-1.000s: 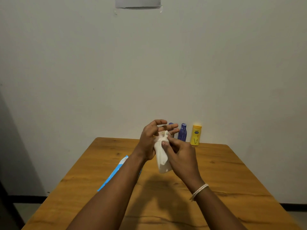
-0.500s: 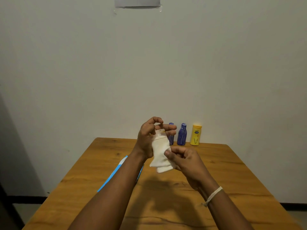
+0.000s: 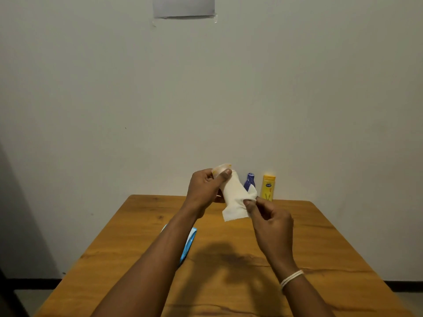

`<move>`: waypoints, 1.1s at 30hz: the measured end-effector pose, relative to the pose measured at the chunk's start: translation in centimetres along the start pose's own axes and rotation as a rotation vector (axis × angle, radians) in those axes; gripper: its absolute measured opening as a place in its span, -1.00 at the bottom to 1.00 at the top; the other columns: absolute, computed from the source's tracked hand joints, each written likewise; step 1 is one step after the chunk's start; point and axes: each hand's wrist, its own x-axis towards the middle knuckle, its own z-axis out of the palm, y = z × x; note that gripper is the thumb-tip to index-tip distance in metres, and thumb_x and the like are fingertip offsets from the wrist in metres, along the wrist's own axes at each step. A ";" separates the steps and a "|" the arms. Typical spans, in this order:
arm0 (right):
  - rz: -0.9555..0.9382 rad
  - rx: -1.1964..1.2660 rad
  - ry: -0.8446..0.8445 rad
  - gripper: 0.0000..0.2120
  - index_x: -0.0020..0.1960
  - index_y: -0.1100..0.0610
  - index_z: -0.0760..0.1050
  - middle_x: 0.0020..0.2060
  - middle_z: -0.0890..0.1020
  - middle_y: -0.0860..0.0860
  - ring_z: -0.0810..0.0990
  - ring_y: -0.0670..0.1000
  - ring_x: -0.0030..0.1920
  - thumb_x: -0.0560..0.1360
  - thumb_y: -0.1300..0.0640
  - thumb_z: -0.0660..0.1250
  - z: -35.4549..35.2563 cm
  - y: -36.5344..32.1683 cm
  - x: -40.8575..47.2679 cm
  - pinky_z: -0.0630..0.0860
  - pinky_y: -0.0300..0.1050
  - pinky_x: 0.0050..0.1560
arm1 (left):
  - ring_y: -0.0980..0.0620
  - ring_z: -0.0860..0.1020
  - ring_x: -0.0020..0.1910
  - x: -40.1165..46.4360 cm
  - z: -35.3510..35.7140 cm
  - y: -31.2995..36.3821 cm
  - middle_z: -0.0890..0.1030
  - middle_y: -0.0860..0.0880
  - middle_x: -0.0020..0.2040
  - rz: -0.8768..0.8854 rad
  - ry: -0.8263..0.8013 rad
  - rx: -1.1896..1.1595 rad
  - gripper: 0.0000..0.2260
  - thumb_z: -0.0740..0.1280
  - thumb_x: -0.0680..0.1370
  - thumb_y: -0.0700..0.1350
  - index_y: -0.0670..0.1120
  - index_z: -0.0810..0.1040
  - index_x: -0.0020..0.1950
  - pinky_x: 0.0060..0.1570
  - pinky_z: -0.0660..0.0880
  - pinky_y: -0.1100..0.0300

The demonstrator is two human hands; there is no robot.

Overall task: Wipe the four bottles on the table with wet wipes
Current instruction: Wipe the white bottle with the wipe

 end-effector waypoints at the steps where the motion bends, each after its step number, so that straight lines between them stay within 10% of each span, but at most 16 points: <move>1: -0.040 -0.003 0.056 -0.72 0.20 0.05 0.61 -0.04 0.68 -0.13 0.66 -0.18 -0.06 0.48 0.12 0.45 0.3 0.2 -0.8 0.63 -0.34 -0.18 | -0.03 0.72 -0.19 0.1 0.2 0.0 0.69 -0.17 -0.05 -0.019 0.039 -0.027 -0.78 0.41 0.56 -0.01 -0.17 0.61 0.04 -0.33 0.63 0.13; 17: 0.374 0.413 0.309 -0.76 0.09 0.17 0.67 -0.08 0.73 0.04 0.70 0.01 -0.06 0.47 0.09 0.46 1.7 0.9 -1.0 0.67 -0.06 -0.13 | -0.05 0.72 -0.11 -1.8 2.8 -0.6 0.71 -0.13 -0.04 0.076 0.036 0.000 -0.74 0.44 0.55 -0.05 -0.18 0.60 0.14 -0.19 0.69 0.00; 23: 0.437 0.366 -0.067 -0.92 -0.01 0.07 0.66 -0.06 0.73 0.09 0.68 0.09 -0.05 0.52 0.10 0.41 -1.4 -0.3 2.6 0.66 0.07 -0.08 | -0.02 0.71 -0.06 -1.6 0.1 0.0 0.70 -0.12 0.05 0.033 -0.442 0.262 -0.66 0.44 0.55 -0.08 -0.16 0.55 0.28 -0.17 0.67 0.09; 33: 0.181 -0.169 -0.418 -0.87 0.05 0.04 0.68 -0.08 0.74 -0.07 0.69 -0.11 -0.07 0.53 0.09 0.41 -2.4 -0.9 1.9 0.64 -0.13 -0.06 | 0.01 0.71 -0.04 -1.9 -0.5 -2.0 0.72 -0.06 0.02 -0.027 -0.358 0.129 -0.66 0.46 0.52 -0.18 -0.05 0.52 0.27 -0.17 0.67 0.09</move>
